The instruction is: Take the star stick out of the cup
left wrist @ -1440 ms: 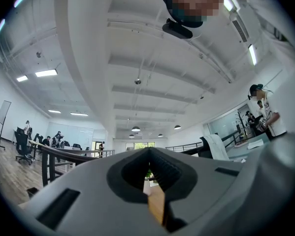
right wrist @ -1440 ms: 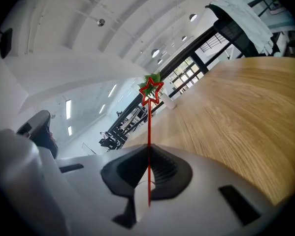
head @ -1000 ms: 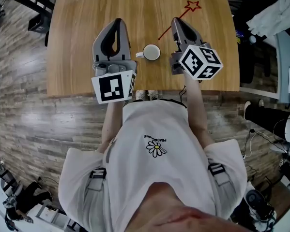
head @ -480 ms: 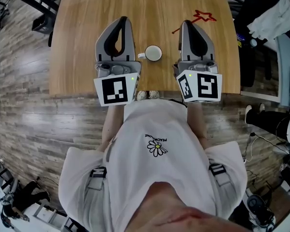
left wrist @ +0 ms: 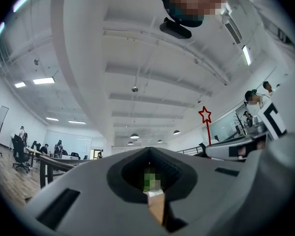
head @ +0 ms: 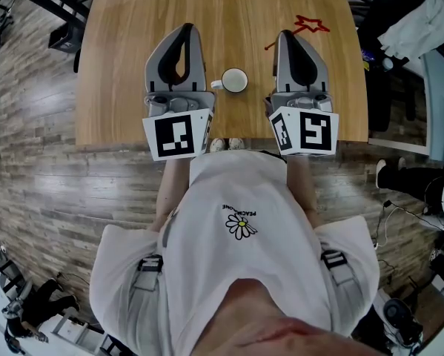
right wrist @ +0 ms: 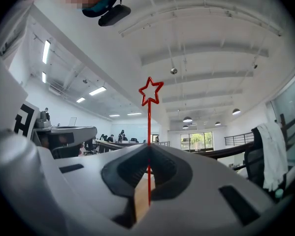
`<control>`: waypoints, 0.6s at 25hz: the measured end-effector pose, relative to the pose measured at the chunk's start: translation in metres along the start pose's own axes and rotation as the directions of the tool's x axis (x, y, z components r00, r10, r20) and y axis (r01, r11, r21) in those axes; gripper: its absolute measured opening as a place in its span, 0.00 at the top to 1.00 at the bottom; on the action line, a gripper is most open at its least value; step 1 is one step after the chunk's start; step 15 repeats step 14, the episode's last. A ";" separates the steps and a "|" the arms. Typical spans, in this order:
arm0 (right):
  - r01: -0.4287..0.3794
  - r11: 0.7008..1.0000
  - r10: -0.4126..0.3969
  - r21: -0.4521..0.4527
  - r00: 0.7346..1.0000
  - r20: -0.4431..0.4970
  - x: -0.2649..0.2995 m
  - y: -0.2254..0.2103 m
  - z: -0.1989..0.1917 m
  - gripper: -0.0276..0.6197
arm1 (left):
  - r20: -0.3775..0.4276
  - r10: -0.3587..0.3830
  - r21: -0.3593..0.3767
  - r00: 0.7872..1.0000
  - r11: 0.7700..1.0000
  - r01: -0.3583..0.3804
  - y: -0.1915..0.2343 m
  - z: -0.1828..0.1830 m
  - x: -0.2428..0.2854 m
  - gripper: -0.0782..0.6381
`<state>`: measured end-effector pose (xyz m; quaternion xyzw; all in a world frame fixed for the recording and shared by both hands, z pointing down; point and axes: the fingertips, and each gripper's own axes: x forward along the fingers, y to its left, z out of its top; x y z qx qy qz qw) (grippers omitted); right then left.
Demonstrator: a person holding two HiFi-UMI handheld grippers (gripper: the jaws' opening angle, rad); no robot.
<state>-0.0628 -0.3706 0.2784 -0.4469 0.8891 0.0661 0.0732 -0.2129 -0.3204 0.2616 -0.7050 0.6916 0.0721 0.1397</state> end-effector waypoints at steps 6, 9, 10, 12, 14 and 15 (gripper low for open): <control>0.002 1.000 -0.002 0.007 1.000 -0.002 0.005 0.001 0.000 0.94 | -0.011 0.002 -0.052 1.000 0.999 -0.003 0.007 -0.008 0.003 0.87; -0.001 1.000 0.001 -0.006 1.000 -0.006 0.006 0.001 -0.002 0.94 | -0.023 0.006 -0.062 1.000 0.998 -0.007 0.008 -0.014 0.004 0.87; -0.003 1.000 0.003 -0.008 1.000 -0.007 0.006 0.000 -0.002 0.94 | -0.025 0.007 -0.063 1.000 0.998 -0.009 0.008 -0.015 0.004 0.87; -0.010 1.000 0.010 0.003 1.000 -0.006 0.006 -0.001 -0.001 0.94 | -0.025 0.009 -0.060 1.000 0.998 -0.011 0.007 -0.015 0.006 0.87; -0.017 1.000 0.017 0.026 1.000 -0.004 0.007 -0.002 -0.001 0.94 | -0.024 0.012 -0.056 1.000 0.998 -0.013 0.007 -0.015 0.007 0.87; -0.017 1.000 0.017 0.026 1.000 -0.004 0.007 -0.002 -0.001 0.94 | -0.024 0.012 -0.056 1.000 0.998 -0.013 0.007 -0.015 0.007 0.87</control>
